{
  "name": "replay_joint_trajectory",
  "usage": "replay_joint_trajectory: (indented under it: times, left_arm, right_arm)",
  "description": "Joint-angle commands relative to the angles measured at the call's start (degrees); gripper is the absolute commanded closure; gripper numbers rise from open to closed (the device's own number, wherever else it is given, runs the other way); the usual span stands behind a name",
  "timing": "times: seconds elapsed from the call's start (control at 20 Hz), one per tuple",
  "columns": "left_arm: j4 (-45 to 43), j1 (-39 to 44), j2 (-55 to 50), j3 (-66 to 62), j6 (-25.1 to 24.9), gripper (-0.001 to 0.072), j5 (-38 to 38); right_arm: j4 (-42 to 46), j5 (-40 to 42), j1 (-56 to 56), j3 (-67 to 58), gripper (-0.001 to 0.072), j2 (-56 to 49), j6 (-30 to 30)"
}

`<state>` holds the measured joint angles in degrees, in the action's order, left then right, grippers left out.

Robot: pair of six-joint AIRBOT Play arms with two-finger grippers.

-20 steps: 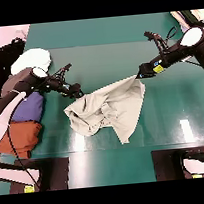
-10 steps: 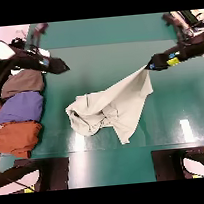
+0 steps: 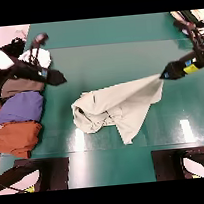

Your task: Fold the shirts.

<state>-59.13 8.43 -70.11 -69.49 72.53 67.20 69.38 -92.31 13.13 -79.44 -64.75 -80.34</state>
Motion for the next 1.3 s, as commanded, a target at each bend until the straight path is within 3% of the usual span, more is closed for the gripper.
replay_joint_trajectory:
  times: [0.0, 0.25, 0.5, 0.6, 0.85, 1.05, 1.2, 1.25]
  left_arm:
    - [4.02, 0.0, -0.24, 10.8, -0.04, 0.067, -6.29]
    - [4.55, 0.0, -0.48, 13.55, 1.01, 0.067, -14.21]
    - [5.44, 0.0, -0.48, 13.55, 0.98, 0.0653, -14.51]
    - [7.17, 0.0, -0.48, 13.55, 1.95, -0.0013, -14.36]
    - [9.86, 0.0, -0.98, 13.51, 1.99, 0.0002, -13.66]
    - [22.25, 0.0, -6.08, 13.46, -6.73, 0.0003, -7.5]
    - [23.56, 0.0, -10.62, 12.15, -7.04, 0.0005, -8.07]
    - [23.63, 0.0, -12.07, 11.54, -7.02, 0.0086, -7.69]
  right_arm:
    - [6.05, -3.74, 0.68, 6.34, 0.0699, 4.09, -0.7]
    - [5.07, 1.66, 0.7, 14.69, 0.0699, 7.58, -3.28]
    - [2.97, 4.02, 0.68, 15.15, 0.0699, 7.17, -3.23]
    - [2.23, 5.16, 0.68, 15.15, 0.0699, 7.17, -3.23]
    - [2.19, 6.36, 0.7, 15.15, 0.0699, 7.17, -3.23]
    - [2.14, 6.8, 0.7, 15.15, 0.0699, 7.17, -3.23]
    - [2.12, 6.84, 0.7, 15.15, 0.0698, 7.17, -3.26]
    - [2.12, 6.84, 0.7, 15.15, 0.0699, 7.17, -3.26]
